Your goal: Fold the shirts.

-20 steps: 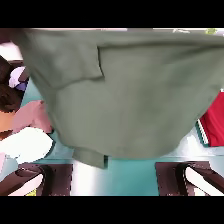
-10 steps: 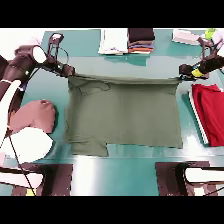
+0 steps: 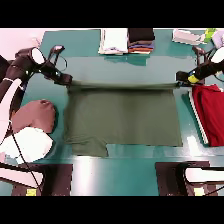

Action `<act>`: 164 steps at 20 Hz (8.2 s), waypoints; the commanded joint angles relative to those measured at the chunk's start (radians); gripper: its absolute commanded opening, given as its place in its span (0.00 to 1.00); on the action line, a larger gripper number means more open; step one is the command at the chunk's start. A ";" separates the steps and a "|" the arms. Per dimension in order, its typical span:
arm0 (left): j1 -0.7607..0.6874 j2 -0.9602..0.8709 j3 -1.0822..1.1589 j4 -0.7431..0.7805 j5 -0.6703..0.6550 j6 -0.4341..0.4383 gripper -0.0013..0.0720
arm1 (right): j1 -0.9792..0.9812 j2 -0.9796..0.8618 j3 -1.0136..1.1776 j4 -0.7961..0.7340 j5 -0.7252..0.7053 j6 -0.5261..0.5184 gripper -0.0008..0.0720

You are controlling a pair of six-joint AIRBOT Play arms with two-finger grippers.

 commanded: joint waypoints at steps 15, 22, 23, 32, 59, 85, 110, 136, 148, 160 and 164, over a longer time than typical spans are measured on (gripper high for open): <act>0.004 0.293 -0.291 -0.073 -0.093 -0.071 0.60 | -0.026 0.270 -0.327 -0.071 0.108 -0.012 0.49; 0.004 0.563 -0.624 -0.082 -0.095 -0.114 0.60 | -0.184 0.513 -0.757 -0.067 0.156 0.011 0.79; 0.004 0.568 -0.634 -0.083 -0.096 -0.115 0.60 | -0.189 0.527 -0.792 -0.067 0.155 0.012 0.79; 0.004 0.568 -0.636 -0.085 -0.088 -0.114 0.60 | -0.188 0.535 -0.920 0.013 0.048 0.018 0.72; -0.269 0.769 -1.087 -0.205 0.060 -0.251 0.70 | -0.188 0.536 -0.919 0.011 0.046 0.008 0.04; -0.269 1.002 -0.668 -0.068 -0.302 -0.271 0.06 | -0.189 0.867 -0.594 -0.054 0.378 -0.026 0.03; -0.187 0.145 -0.190 0.107 0.288 -0.110 0.68 | -0.032 -0.104 0.057 0.082 0.001 0.018 0.47; -0.364 0.056 -0.131 -0.246 0.263 -0.113 0.06 | -0.098 0.034 -0.267 0.047 0.006 -0.050 0.04; -0.571 -0.249 0.104 -0.314 0.255 -0.080 0.06 | 0.113 0.406 -0.098 0.282 0.064 0.023 0.04; -0.530 -0.243 0.104 -0.314 0.232 -0.090 0.06 | 0.382 0.190 0.320 0.281 0.113 0.128 0.04; -0.397 -0.105 0.104 -0.228 0.190 -0.087 0.06 | 0.482 0.100 0.416 0.282 0.102 0.152 0.04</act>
